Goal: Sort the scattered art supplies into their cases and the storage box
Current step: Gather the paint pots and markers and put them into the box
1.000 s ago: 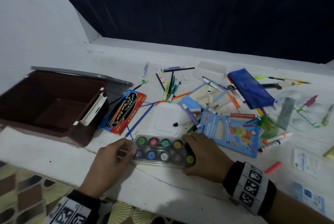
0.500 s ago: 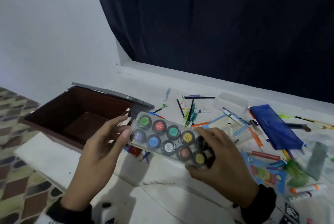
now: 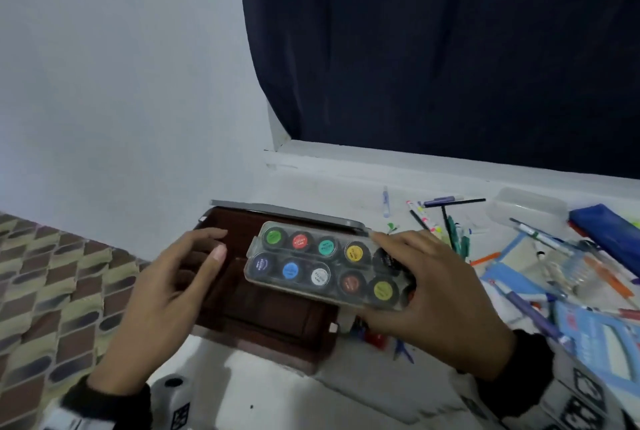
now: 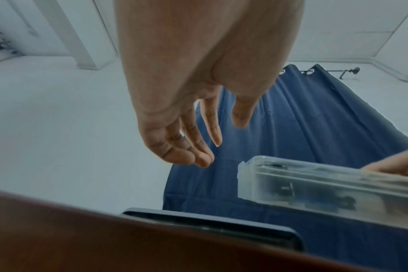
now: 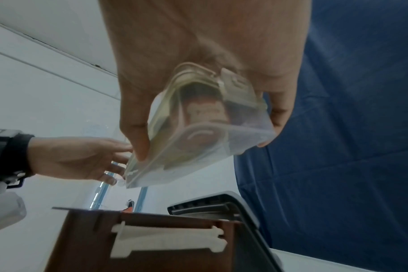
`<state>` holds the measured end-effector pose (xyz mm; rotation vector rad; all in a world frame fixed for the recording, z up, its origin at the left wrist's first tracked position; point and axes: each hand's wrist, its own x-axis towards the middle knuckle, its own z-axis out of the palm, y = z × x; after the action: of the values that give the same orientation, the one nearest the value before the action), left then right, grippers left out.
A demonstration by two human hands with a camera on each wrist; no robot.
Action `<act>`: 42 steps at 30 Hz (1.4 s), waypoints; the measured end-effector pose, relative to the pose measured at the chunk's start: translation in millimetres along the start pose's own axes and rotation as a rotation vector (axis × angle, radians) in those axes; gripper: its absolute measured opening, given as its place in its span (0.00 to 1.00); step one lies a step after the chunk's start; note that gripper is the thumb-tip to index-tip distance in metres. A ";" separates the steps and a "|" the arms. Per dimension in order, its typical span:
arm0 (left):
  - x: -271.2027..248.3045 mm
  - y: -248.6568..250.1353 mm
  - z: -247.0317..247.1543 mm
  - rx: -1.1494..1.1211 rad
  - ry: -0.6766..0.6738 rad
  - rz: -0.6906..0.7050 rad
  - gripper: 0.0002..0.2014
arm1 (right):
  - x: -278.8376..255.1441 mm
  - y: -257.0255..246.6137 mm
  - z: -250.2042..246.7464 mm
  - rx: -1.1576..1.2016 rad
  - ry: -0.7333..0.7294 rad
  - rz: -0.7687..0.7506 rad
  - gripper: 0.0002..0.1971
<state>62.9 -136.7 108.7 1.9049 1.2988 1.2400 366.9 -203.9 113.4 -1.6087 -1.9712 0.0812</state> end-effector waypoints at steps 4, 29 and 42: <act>34.0 -53.0 -33.6 0.188 -0.103 0.080 0.11 | 37.5 -30.5 32.0 -0.114 -0.084 0.030 0.44; 75.0 -135.4 -43.1 0.367 -0.343 0.274 0.23 | 89.6 -44.3 133.0 -0.636 -0.598 0.081 0.31; 73.0 -125.1 -44.7 0.479 -0.376 0.367 0.19 | 86.7 -48.8 127.6 -0.310 -0.353 0.116 0.18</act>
<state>-22.7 -22.7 57.1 2.6558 1.1411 0.6975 255.5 -98.5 62.1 -2.0230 -2.2385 0.1158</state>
